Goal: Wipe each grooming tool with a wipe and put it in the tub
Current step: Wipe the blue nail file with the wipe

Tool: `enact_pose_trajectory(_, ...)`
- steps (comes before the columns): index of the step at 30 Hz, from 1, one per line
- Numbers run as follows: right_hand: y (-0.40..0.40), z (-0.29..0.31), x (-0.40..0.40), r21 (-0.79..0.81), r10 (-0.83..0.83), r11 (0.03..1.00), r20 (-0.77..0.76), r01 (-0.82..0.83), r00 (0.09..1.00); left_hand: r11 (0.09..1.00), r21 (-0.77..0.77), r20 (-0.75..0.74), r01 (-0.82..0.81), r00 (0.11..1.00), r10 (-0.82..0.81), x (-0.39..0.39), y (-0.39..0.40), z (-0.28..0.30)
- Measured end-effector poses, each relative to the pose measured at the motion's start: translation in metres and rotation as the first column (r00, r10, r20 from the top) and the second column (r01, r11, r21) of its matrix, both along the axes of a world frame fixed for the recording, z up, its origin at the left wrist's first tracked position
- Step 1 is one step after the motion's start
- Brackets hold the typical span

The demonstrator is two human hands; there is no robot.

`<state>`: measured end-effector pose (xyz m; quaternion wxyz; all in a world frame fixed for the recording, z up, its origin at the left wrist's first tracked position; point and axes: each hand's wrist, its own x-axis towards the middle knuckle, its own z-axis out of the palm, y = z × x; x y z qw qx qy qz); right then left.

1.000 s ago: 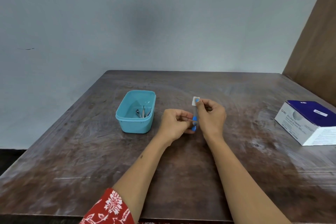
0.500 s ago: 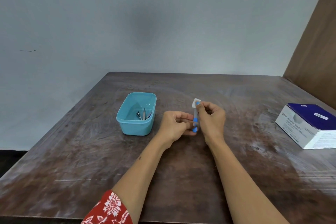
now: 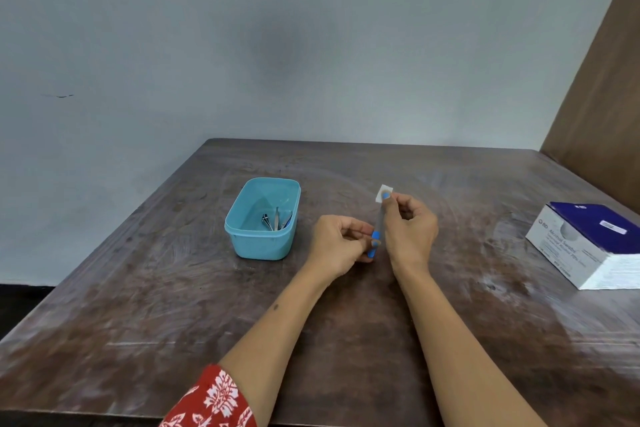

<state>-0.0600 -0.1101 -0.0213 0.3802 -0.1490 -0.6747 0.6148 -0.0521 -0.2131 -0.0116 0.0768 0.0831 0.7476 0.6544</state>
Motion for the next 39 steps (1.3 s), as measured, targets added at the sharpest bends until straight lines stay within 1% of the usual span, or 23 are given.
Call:
enact_pose_trajectory(3,0.002,0.000,0.000,-0.028,-0.099,0.995,-0.053,0.098,0.994,0.998,0.021,-0.026,-0.052,0.998,0.053,-0.002,-0.001,-0.001)
enact_pose_trajectory(5,0.005,0.001,0.000,0.015,-0.142,0.990,-0.068,0.143,0.988,0.994,0.039,-0.033,-0.098,0.994,0.100,-0.005,-0.003,-0.002)
enact_pose_trajectory(6,0.005,0.001,0.001,0.068,-0.137,0.988,-0.066,0.141,0.988,0.992,0.043,-0.031,-0.116,0.993,0.117,-0.007,-0.004,-0.003)
enact_pose_trajectory(10,0.001,0.000,0.005,0.314,-0.027,0.948,-0.073,0.048,0.997,0.990,0.061,-0.034,-0.130,0.991,0.132,-0.007,-0.003,-0.004)
enact_pose_trajectory(13,-0.001,-0.003,0.004,0.467,0.035,0.885,-0.064,-0.001,0.997,0.990,0.073,-0.048,-0.120,0.991,0.124,-0.006,-0.003,-0.004)
enact_pose_trajectory(15,-0.001,-0.006,0.002,0.547,0.075,0.836,-0.037,-0.043,0.997,0.988,0.084,-0.073,-0.127,0.988,0.133,-0.008,-0.004,-0.006)
enact_pose_trajectory(17,-0.001,-0.009,0.002,0.592,0.109,0.802,-0.011,-0.081,0.994,0.985,0.086,-0.097,-0.148,0.983,0.156,-0.009,-0.005,-0.006)
enact_pose_trajectory(20,-0.002,-0.010,0.002,0.608,0.132,0.784,0.037,-0.128,0.990,0.980,0.108,-0.087,-0.165,0.981,0.175,-0.011,-0.006,-0.008)
enact_pose_trajectory(22,-0.003,-0.010,0.002,0.605,0.125,0.786,0.048,-0.128,0.991,0.981,0.117,-0.060,-0.154,0.985,0.162,-0.011,-0.007,-0.008)
enact_pose_trajectory(26,0.001,-0.010,0.001,0.586,0.029,0.810,0.008,-0.028,1.000,0.987,0.137,0.056,-0.079,0.996,0.072,-0.009,-0.005,-0.005)
enact_pose_trajectory(28,0.001,-0.011,0.002,0.566,0.040,0.824,-0.004,-0.031,0.999,0.985,0.151,0.051,-0.082,0.996,0.075,-0.007,-0.004,-0.004)
enact_pose_trajectory(31,-0.002,-0.010,0.003,0.549,0.110,0.827,0.048,-0.118,0.993,0.972,0.172,0.005,-0.158,0.987,0.159,-0.007,-0.004,-0.004)
enact_pose_trajectory(33,-0.004,-0.010,0.003,0.552,0.135,0.819,0.079,-0.156,0.988,0.963,0.195,0.008,-0.184,0.982,0.186,-0.007,-0.006,-0.003)
enact_pose_trajectory(35,-0.004,-0.010,0.002,0.553,0.125,0.820,0.075,-0.146,0.989,0.966,0.191,0.015,-0.173,0.985,0.173,-0.008,-0.007,-0.004)
enact_pose_trajectory(39,-0.001,-0.008,0.004,0.532,0.089,0.843,0.010,-0.081,0.996,0.970,0.203,0.049,-0.130,0.991,0.123,-0.006,-0.006,-0.001)
